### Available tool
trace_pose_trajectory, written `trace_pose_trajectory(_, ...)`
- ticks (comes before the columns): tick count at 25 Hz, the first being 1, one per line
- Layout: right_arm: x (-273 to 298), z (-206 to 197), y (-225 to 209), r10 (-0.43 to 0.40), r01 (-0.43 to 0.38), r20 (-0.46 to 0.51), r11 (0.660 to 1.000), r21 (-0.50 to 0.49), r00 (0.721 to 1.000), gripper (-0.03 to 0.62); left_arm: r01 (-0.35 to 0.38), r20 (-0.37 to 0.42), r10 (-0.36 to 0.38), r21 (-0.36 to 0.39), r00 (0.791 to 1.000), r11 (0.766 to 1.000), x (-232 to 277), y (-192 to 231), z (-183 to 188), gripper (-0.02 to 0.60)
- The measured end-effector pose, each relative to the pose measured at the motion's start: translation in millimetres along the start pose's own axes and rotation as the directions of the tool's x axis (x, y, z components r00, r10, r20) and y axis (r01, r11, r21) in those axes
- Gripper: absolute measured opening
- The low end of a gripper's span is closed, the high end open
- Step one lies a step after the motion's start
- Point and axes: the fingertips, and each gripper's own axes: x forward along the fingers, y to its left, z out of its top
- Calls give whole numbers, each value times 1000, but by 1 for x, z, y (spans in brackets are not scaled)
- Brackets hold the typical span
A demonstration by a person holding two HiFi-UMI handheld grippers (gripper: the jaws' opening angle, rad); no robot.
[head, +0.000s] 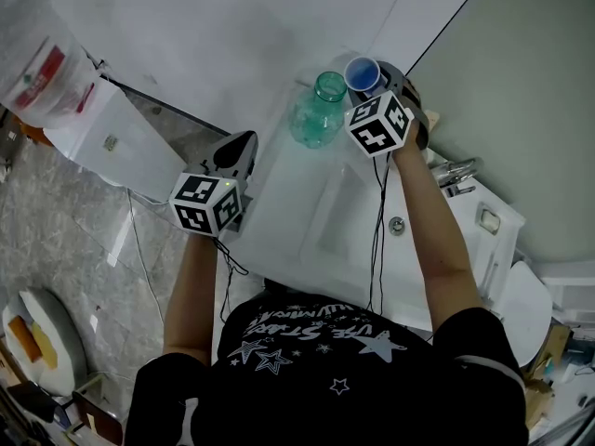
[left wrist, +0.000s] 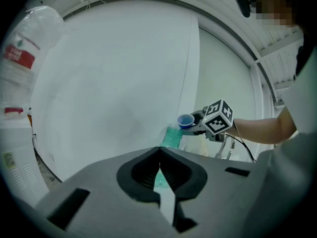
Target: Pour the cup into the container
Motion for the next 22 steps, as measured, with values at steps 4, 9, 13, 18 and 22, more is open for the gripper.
trace_pose_trajectory(4, 3, 0, 2, -12, 11, -17, 999, -47, 1000, 287, -2, -6, 2, 2, 1000, 1000, -2, 2, -3, 11)
trace_pose_trajectory(9, 4, 1, 0, -42, 39, -31, 994, -104, 999, 288, -6, -7, 6, -7, 1000, 1000, -3, 5, -4, 11)
trace_pose_trajectory(13, 7, 1, 0, -64, 56, -42, 985, -164, 997, 288, -3, -5, 3, -13, 1000, 1000, -1, 5, -6, 11)
trace_pose_trajectory(18, 8, 5, -1, -100, 87, -41, 968, -234, 994, 290, -2, 1, 2, -21, 1000, 1000, -1, 8, -6, 11)
trace_pose_trajectory(22, 8, 7, -3, -130, 114, -37, 950, -292, 991, 290, -1, 1, 1, -23, 1000, 1000, 0, 8, -8, 11)
